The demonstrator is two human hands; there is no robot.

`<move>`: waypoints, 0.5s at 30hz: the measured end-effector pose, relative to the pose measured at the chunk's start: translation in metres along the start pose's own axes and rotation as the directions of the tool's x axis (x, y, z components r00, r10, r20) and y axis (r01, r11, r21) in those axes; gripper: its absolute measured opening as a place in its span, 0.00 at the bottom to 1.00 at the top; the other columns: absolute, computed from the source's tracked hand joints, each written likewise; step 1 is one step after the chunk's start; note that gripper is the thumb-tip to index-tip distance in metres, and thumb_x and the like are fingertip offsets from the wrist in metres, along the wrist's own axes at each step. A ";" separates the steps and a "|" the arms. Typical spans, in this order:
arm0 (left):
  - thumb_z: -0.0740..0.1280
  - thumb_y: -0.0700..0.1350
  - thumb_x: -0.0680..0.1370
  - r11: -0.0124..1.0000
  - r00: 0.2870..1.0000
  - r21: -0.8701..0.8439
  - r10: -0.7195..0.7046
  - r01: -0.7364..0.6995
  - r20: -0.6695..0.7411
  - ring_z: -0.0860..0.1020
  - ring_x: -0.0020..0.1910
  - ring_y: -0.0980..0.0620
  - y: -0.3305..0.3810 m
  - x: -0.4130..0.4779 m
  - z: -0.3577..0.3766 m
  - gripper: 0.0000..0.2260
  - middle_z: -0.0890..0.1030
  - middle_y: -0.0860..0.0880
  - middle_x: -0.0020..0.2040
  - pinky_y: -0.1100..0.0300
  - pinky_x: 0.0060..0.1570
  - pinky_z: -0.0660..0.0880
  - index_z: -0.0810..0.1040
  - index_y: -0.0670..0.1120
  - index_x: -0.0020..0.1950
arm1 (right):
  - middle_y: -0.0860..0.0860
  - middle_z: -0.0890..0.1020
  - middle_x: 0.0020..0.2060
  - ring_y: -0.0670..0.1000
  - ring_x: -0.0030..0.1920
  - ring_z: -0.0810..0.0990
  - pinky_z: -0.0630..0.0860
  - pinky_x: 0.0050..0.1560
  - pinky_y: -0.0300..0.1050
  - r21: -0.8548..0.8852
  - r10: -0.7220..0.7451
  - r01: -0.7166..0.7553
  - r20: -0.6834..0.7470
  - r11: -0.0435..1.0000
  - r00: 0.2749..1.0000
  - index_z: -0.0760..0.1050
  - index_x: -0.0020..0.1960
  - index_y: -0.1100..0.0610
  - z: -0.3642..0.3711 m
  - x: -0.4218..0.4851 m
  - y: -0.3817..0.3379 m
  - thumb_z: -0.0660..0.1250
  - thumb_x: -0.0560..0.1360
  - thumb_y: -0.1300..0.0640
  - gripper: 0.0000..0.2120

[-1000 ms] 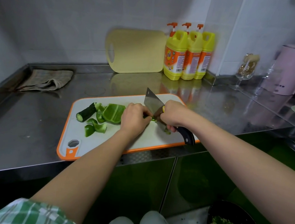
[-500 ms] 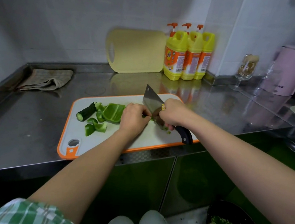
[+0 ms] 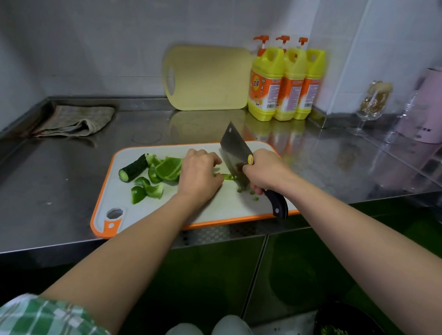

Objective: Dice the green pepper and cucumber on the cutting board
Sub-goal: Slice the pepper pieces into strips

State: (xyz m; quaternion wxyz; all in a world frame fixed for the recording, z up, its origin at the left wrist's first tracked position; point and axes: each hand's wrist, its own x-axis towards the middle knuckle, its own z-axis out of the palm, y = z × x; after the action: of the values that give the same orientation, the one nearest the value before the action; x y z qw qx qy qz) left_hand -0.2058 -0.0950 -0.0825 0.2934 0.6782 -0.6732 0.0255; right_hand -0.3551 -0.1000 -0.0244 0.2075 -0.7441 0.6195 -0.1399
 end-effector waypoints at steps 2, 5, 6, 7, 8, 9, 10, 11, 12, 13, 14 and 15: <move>0.68 0.45 0.72 0.998 1.000 0.063 -0.021 0.021 0.009 0.72 0.54 0.41 0.001 0.000 -0.002 0.11 0.82 0.44 0.49 0.53 0.50 0.67 0.83 0.47 0.53 | 0.54 0.78 0.24 0.50 0.24 0.77 0.73 0.28 0.38 -0.018 -0.015 0.015 0.032 1.000 0.999 0.74 0.31 0.61 -0.001 -0.005 -0.002 0.58 0.74 0.65 0.14; 0.67 0.46 0.73 0.995 0.999 0.093 -0.027 0.025 0.026 0.72 0.53 0.41 0.003 -0.002 -0.004 0.07 0.83 0.46 0.46 0.54 0.47 0.67 0.84 0.49 0.47 | 0.58 0.82 0.30 0.54 0.28 0.78 0.74 0.30 0.40 -0.027 -0.028 0.030 0.071 0.999 0.997 0.74 0.32 0.62 0.000 -0.009 -0.004 0.57 0.74 0.65 0.14; 0.67 0.46 0.73 0.995 0.999 0.096 -0.024 0.022 0.028 0.72 0.53 0.42 0.004 -0.002 -0.004 0.07 0.83 0.46 0.45 0.54 0.47 0.68 0.84 0.50 0.47 | 0.58 0.82 0.32 0.55 0.29 0.79 0.75 0.31 0.41 -0.025 -0.029 0.031 0.076 0.999 0.997 0.74 0.32 0.62 0.000 -0.009 -0.004 0.57 0.74 0.65 0.13; 0.67 0.46 0.73 0.995 0.999 0.098 -0.022 0.019 0.029 0.72 0.53 0.42 0.004 -0.002 -0.005 0.07 0.83 0.47 0.45 0.54 0.47 0.68 0.84 0.50 0.46 | 0.59 0.82 0.32 0.55 0.29 0.79 0.76 0.32 0.41 -0.020 -0.027 0.029 0.083 0.999 0.996 0.74 0.33 0.62 -0.001 -0.009 -0.005 0.56 0.74 0.66 0.13; 0.67 0.46 0.74 0.995 0.999 0.098 -0.020 0.017 0.030 0.73 0.53 0.42 0.004 -0.002 -0.005 0.06 0.83 0.47 0.45 0.54 0.47 0.68 0.84 0.51 0.47 | 0.58 0.82 0.32 0.55 0.28 0.78 0.77 0.33 0.42 -0.017 -0.024 0.026 0.089 1.000 0.996 0.73 0.33 0.63 -0.002 -0.008 -0.005 0.56 0.74 0.66 0.13; 0.68 0.46 0.74 0.995 0.999 0.096 -0.018 0.016 0.029 0.73 0.53 0.42 0.004 -0.002 -0.004 0.06 0.83 0.47 0.45 0.54 0.46 0.68 0.84 0.51 0.47 | 0.58 0.81 0.31 0.54 0.27 0.78 0.77 0.34 0.42 -0.021 -0.021 0.023 0.096 1.000 0.995 0.73 0.33 0.63 -0.002 -0.007 -0.006 0.56 0.74 0.66 0.13; 0.68 0.46 0.74 0.996 1.000 0.091 -0.018 0.015 0.026 0.73 0.53 0.42 0.004 -0.002 -0.004 0.06 0.83 0.48 0.46 0.54 0.46 0.68 0.84 0.51 0.47 | 0.57 0.80 0.30 0.53 0.27 0.77 0.77 0.35 0.42 -0.034 -0.016 0.020 0.105 0.999 0.994 0.73 0.33 0.63 -0.003 -0.006 -0.007 0.56 0.74 0.66 0.13; 0.68 0.46 0.74 0.996 1.000 0.082 -0.020 0.018 0.022 0.73 0.52 0.42 0.003 -0.002 -0.003 0.06 0.83 0.47 0.46 0.54 0.46 0.68 0.84 0.51 0.47 | 0.57 0.79 0.29 0.53 0.27 0.77 0.78 0.37 0.43 -0.056 -0.011 0.017 0.115 0.998 0.993 0.73 0.32 0.63 -0.003 -0.005 -0.010 0.57 0.74 0.67 0.13; 0.68 0.46 0.74 0.997 1.000 0.072 -0.025 0.024 0.018 0.73 0.52 0.42 0.003 -0.002 -0.003 0.06 0.83 0.47 0.45 0.54 0.46 0.68 0.85 0.51 0.47 | 0.56 0.79 0.28 0.52 0.27 0.77 0.78 0.39 0.44 -0.085 -0.004 0.015 0.123 0.996 0.992 0.74 0.32 0.63 -0.003 -0.004 -0.012 0.58 0.74 0.67 0.13; 0.68 0.46 0.74 0.998 0.999 0.063 -0.031 0.030 0.014 0.73 0.52 0.42 0.003 -0.002 -0.002 0.06 0.83 0.47 0.45 0.54 0.46 0.68 0.85 0.51 0.47 | 0.55 0.78 0.27 0.52 0.28 0.77 0.78 0.41 0.44 -0.109 0.000 0.014 0.125 0.994 0.992 0.74 0.32 0.63 -0.003 -0.004 -0.014 0.59 0.73 0.68 0.12; 0.69 0.46 0.74 0.998 0.999 0.059 -0.036 0.035 0.010 0.73 0.52 0.42 0.004 -0.002 -0.002 0.06 0.83 0.47 0.45 0.54 0.46 0.68 0.85 0.51 0.47 | 0.55 0.78 0.26 0.52 0.28 0.77 0.79 0.42 0.44 -0.129 0.002 0.014 0.122 0.992 0.993 0.75 0.32 0.63 -0.002 -0.003 -0.016 0.60 0.73 0.68 0.12; 0.69 0.46 0.74 0.997 0.999 0.059 -0.041 0.040 0.008 0.73 0.52 0.42 0.004 -0.002 -0.002 0.06 0.84 0.47 0.45 0.54 0.46 0.68 0.85 0.51 0.47 | 0.55 0.78 0.25 0.53 0.29 0.78 0.79 0.43 0.44 -0.140 0.002 0.014 0.115 0.990 0.993 0.75 0.32 0.63 -0.001 -0.002 -0.017 0.61 0.72 0.68 0.11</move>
State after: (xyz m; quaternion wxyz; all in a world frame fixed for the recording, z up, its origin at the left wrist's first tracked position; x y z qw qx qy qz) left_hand -0.2091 -0.0917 -0.0802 0.2708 0.7001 -0.6597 0.0364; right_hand -0.3414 -0.0959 -0.0150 0.1893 -0.7656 0.6125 -0.0532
